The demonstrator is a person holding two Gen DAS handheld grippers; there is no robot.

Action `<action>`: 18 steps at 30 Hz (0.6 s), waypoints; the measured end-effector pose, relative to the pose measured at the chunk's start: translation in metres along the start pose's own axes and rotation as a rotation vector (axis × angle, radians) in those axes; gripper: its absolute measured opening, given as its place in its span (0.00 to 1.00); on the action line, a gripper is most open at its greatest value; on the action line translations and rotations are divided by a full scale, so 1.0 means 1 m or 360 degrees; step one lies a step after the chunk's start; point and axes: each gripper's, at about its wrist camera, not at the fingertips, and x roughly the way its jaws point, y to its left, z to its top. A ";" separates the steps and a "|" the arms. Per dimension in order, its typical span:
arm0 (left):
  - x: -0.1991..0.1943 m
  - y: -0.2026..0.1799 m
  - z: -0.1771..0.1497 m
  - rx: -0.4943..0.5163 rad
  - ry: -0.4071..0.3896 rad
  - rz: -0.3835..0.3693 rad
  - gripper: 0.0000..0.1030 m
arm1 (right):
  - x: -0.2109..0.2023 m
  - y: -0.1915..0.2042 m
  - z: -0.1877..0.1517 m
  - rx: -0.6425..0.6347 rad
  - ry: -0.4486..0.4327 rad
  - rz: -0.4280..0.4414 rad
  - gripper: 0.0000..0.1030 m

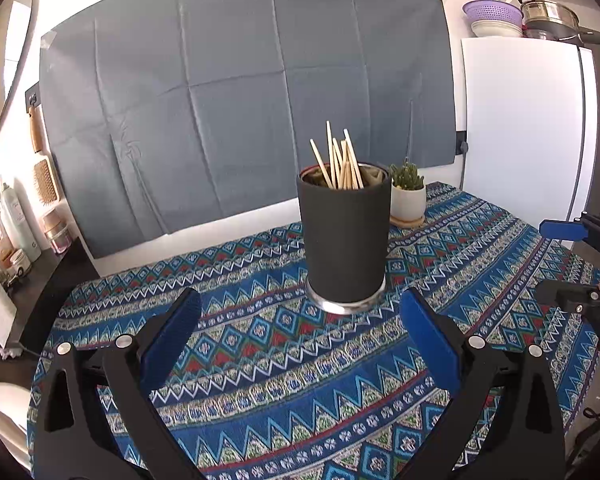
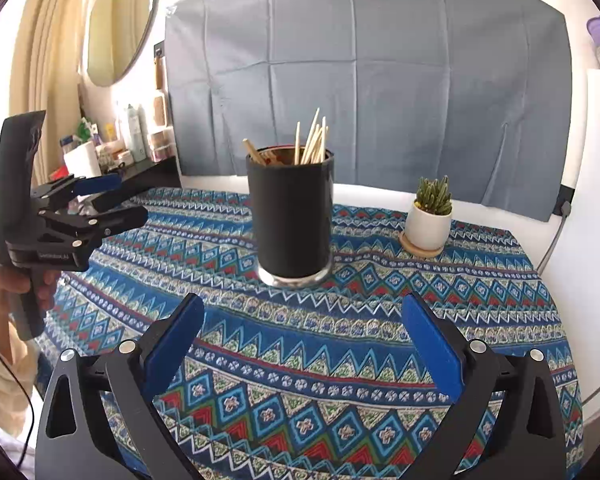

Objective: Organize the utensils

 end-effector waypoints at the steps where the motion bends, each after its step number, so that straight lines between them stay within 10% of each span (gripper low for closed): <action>1: -0.003 -0.003 -0.007 -0.0014 0.0007 0.0011 0.94 | 0.000 0.005 -0.007 -0.0009 0.0009 0.0014 0.92; 18: -0.044 -0.033 -0.098 -0.0326 0.0006 -0.0046 0.94 | -0.001 0.020 -0.079 0.0204 -0.0023 -0.0097 0.92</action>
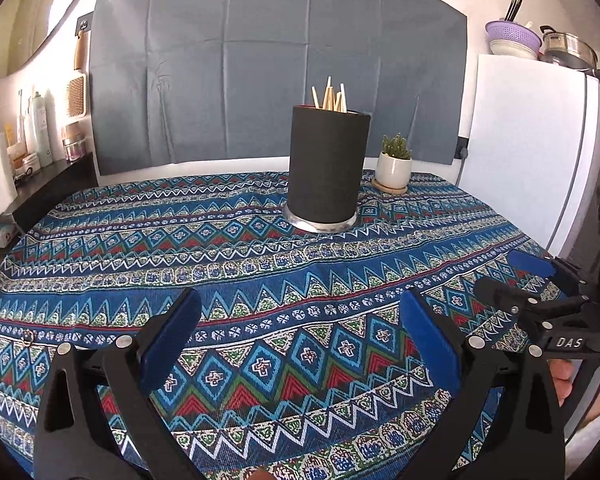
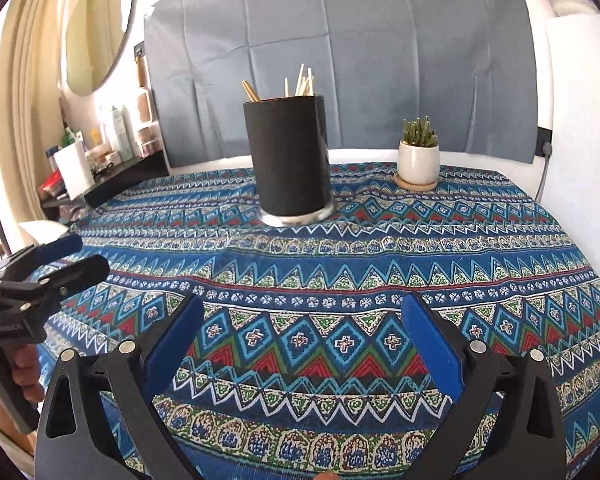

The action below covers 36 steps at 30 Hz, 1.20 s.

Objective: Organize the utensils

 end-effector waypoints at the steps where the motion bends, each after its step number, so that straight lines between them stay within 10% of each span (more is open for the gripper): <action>1: 0.000 0.002 -0.004 -0.0014 -0.0003 -0.0024 0.94 | 0.000 0.002 -0.002 -0.0019 -0.0014 -0.0002 0.92; 8: 0.002 0.007 -0.019 -0.0001 -0.0054 0.0160 0.94 | -0.001 0.022 -0.013 -0.0216 -0.0184 -0.0122 0.92; 36: 0.010 0.005 -0.026 0.0006 0.0019 0.0151 0.94 | 0.011 0.005 -0.012 -0.0027 -0.0062 -0.0069 0.92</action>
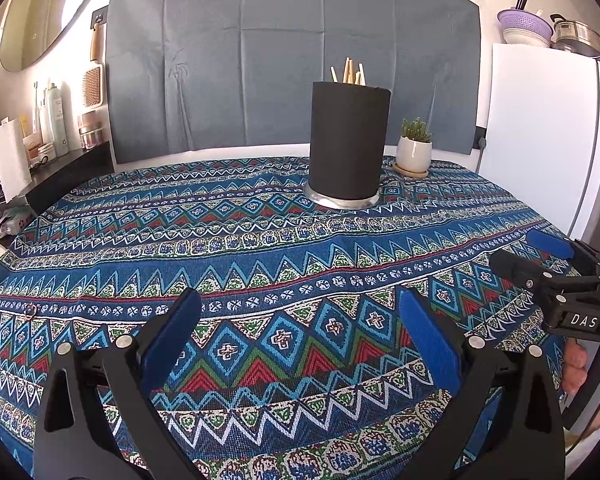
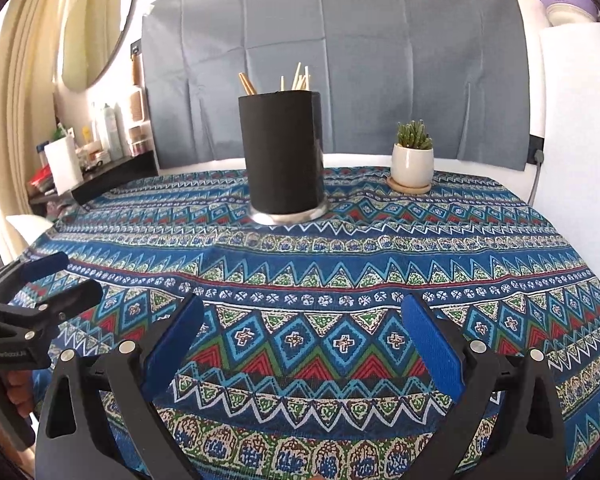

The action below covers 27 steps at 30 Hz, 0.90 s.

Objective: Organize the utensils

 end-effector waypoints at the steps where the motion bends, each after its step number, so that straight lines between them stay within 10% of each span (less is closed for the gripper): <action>1: 0.000 0.001 0.000 -0.0002 0.0000 0.0003 0.94 | 0.000 0.000 0.000 -0.0004 0.0003 -0.0002 0.92; 27: -0.003 0.004 -0.002 -0.0027 -0.0011 0.0012 0.94 | 0.003 0.007 0.000 -0.0062 0.0026 -0.0038 0.92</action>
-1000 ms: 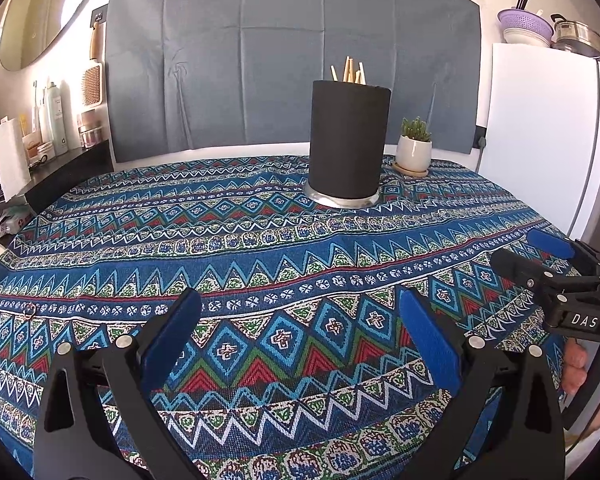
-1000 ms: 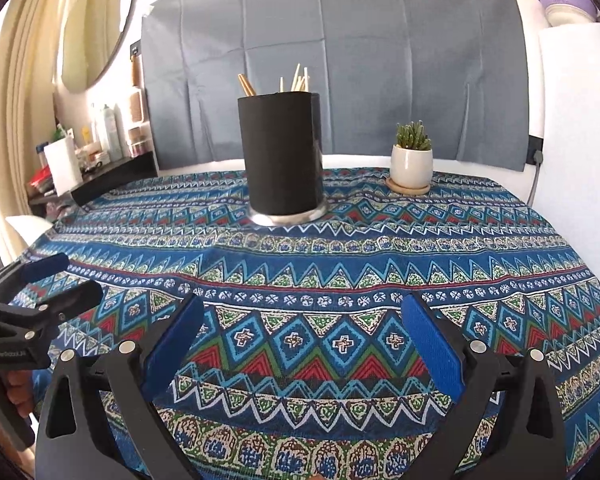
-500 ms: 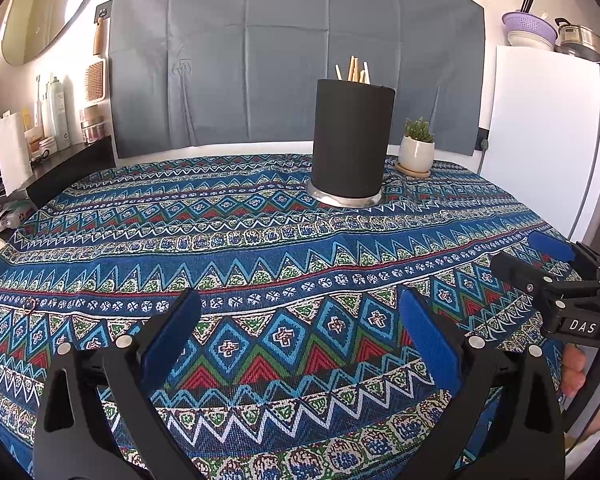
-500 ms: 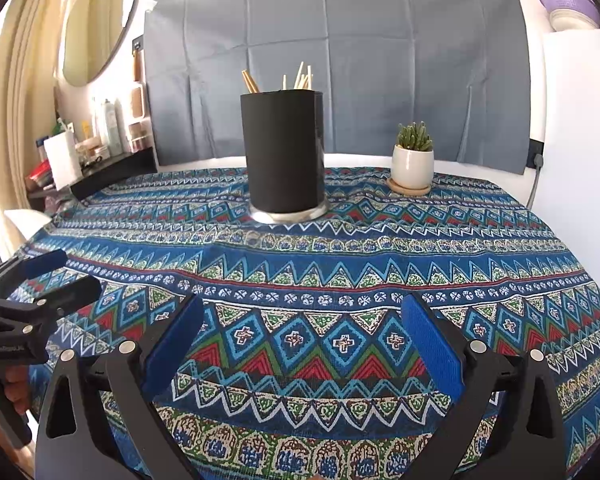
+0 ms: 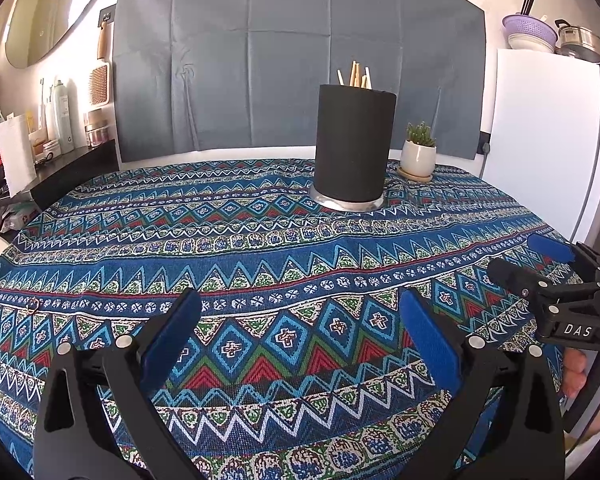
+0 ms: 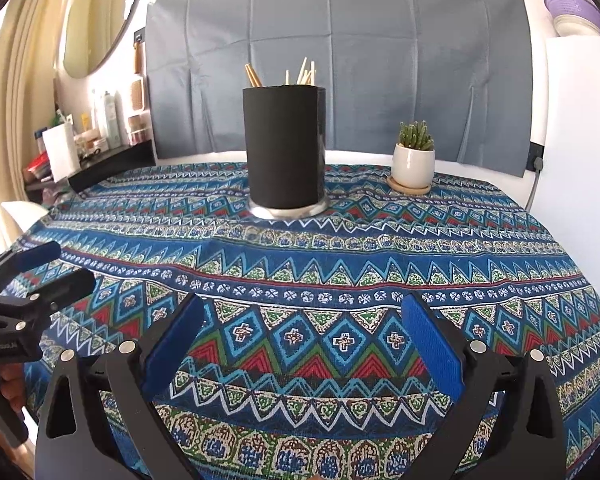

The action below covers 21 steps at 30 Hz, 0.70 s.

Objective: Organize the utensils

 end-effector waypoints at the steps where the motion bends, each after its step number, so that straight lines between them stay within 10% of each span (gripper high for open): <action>1: 0.000 0.000 0.000 -0.0001 0.0002 -0.0002 0.94 | 0.000 0.000 0.000 -0.0001 0.0000 0.0000 0.92; 21: 0.000 0.004 0.000 -0.0036 -0.0001 -0.0013 0.94 | 0.000 0.000 0.000 -0.0004 0.0000 -0.0007 0.92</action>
